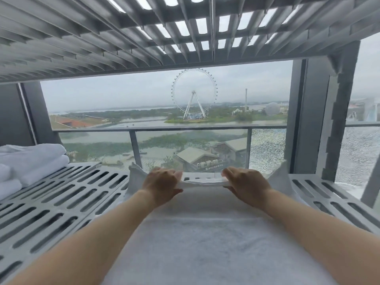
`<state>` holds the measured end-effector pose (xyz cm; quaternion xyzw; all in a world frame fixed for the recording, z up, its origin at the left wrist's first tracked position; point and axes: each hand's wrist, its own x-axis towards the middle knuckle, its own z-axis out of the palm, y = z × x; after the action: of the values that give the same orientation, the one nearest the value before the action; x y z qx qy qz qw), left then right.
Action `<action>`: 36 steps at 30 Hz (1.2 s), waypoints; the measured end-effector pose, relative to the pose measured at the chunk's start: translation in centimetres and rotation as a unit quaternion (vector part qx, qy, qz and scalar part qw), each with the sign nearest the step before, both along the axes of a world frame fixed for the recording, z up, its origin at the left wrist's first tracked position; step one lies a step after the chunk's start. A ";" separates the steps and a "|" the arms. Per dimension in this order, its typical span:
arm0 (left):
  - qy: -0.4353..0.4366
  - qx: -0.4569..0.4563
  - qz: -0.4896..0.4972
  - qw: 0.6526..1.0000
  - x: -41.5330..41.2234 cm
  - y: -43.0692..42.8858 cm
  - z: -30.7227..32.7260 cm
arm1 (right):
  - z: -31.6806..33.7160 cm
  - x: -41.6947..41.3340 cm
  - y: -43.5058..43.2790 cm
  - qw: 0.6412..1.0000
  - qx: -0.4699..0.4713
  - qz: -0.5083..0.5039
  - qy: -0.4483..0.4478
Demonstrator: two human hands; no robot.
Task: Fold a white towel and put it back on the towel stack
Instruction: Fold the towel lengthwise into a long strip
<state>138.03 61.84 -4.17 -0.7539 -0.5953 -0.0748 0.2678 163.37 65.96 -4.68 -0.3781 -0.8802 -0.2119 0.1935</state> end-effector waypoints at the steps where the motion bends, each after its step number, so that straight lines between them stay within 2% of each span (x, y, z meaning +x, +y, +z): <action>1: 0.002 -0.010 0.003 1.000 0.1 -1.2 0.2 | 0.1 0.6 -0.8 1.000 -0.004 -0.008 -0.012; 4: -0.018 0.016 0.020 1.000 0.2 -4.7 0.8 | 0.7 1.9 -3.5 1.000 0.018 -0.002 -0.019; 8: -0.056 0.097 -0.019 0.994 1.0 -9.5 1.0 | 1.0 2.9 -7.3 0.998 0.043 0.018 0.034; 10: -0.050 0.096 -0.030 0.994 1.4 -12.0 0.3 | 0.5 3.1 -9.4 0.998 0.040 0.028 0.046; 13: -0.042 0.048 -0.041 0.997 1.8 -15.0 -1.3 | -0.8 3.4 -12.5 0.998 0.009 0.040 0.044; 17: -0.071 0.083 -0.036 0.993 2.0 -16.9 -0.6 | -1.0 4.4 -14.6 0.996 -0.036 0.023 0.082; 21: -0.095 0.131 -0.037 0.986 2.1 -19.1 -0.5 | -0.7 5.5 -16.4 0.995 0.047 0.018 0.091; 25: -0.110 0.073 -0.003 0.991 1.0 -21.2 -1.9 | -1.5 5.6 -17.5 0.996 0.053 -0.020 0.075; 28: -0.137 0.112 0.002 0.984 0.6 -22.5 -1.7 | -1.2 5.8 -18.1 0.990 0.097 -0.013 0.100; 30: -0.151 0.055 0.009 0.987 0.7 -23.3 -1.9 | -1.5 5.8 -18.6 0.990 0.100 -0.009 0.095; 32: -0.151 0.006 0.026 0.988 0.9 -24.0 -2.7 | -1.6 5.8 -18.7 0.993 0.075 -0.019 0.093; 36: -0.158 0.051 0.045 0.985 1.1 -24.8 -3.6 | -1.9 5.7 -18.7 0.995 0.015 -0.019 0.100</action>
<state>139.09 37.06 -7.74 -0.6900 -0.6591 -0.2116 0.2116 169.07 47.25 -6.54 -0.4113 -0.8458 -0.1899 0.2817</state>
